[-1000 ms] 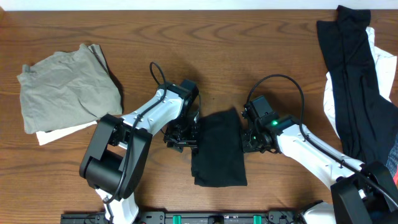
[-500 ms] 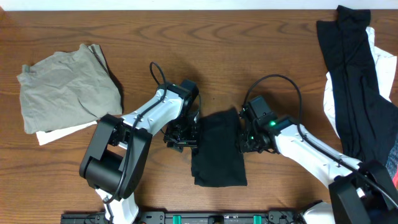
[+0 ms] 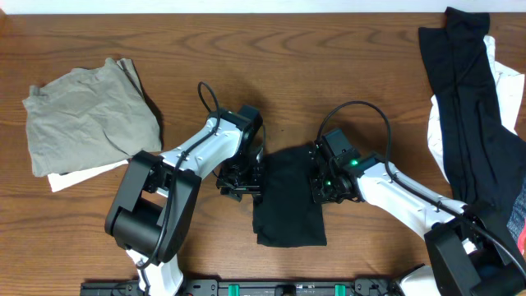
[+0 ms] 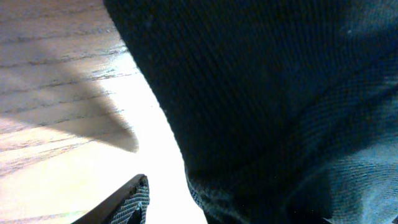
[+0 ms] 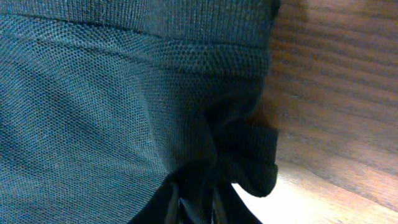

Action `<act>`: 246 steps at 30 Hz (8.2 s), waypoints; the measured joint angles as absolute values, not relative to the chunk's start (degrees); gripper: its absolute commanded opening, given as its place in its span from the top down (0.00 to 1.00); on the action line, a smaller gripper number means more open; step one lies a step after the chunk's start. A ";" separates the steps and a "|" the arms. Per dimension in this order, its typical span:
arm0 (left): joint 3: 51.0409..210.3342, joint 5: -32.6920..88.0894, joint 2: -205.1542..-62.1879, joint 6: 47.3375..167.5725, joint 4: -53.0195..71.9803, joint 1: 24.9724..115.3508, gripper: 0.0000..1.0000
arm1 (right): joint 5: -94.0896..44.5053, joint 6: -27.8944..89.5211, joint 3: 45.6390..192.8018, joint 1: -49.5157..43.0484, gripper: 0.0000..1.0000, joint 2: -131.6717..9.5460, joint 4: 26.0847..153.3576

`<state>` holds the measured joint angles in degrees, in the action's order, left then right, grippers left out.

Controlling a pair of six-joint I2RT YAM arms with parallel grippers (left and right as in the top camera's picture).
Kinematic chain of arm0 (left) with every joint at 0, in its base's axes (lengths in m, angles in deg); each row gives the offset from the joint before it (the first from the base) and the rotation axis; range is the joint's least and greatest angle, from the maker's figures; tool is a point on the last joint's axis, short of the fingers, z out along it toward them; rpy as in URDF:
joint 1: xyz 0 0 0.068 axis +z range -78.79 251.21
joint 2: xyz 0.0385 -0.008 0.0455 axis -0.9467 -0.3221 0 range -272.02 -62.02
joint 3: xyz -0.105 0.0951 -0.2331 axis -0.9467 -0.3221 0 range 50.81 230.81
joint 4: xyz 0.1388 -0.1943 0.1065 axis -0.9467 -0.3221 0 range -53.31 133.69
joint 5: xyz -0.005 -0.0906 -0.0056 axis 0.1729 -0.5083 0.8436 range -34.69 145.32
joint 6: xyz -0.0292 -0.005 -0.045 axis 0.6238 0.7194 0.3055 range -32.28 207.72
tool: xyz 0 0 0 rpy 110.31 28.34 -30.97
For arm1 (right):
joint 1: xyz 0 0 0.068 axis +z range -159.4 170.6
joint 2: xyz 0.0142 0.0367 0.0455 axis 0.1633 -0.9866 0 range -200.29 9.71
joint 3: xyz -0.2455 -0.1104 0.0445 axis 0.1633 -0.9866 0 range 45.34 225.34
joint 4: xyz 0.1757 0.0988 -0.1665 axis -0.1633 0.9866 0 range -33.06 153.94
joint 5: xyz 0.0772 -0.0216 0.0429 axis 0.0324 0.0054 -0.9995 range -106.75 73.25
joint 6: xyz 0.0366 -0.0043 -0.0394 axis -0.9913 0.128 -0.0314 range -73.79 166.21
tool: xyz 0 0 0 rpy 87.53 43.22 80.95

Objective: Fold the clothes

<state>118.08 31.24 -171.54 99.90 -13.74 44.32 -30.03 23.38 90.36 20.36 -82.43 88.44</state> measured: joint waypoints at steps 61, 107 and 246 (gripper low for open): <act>118.08 31.26 -171.54 99.90 -13.72 44.32 0.45 | -35.97 26.64 94.90 22.22 0.91 -79.13 89.69; 118.08 31.26 -171.54 99.90 -13.74 44.32 0.45 | -27.84 27.12 95.14 16.23 0.87 -82.65 92.29; 118.08 31.28 -171.54 99.90 -13.85 44.32 0.45 | -29.04 22.60 92.11 18.48 0.91 -75.41 92.22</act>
<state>118.08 31.28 -171.54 99.90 -13.85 44.32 -29.04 22.60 92.11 18.48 -75.41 92.22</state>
